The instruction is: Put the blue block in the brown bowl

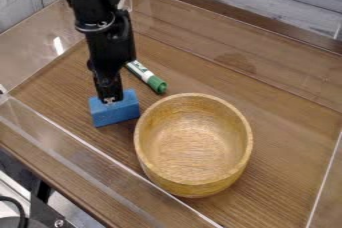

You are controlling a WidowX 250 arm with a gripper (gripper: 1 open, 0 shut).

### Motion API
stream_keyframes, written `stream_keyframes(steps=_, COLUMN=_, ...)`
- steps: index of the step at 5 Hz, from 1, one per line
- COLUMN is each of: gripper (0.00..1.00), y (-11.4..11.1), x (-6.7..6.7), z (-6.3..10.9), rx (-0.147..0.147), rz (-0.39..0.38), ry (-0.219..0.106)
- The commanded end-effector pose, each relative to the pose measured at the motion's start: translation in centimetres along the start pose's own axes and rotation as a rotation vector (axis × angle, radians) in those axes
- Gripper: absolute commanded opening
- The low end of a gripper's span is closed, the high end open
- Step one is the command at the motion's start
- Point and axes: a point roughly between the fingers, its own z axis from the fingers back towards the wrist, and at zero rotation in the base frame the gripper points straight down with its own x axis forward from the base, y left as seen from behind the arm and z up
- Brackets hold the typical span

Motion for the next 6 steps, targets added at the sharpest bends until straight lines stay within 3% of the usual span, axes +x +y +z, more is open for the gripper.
stream_keyframes(steps=1, gripper=1.0, y=1.0, x=0.6, z=1.1, rx=0.05, rz=-0.008, ry=-0.028)
stream_keyframes(steps=6, gripper=1.0, y=1.2, x=0.4, z=-1.8, rx=0.035, rz=0.014, ry=-0.043)
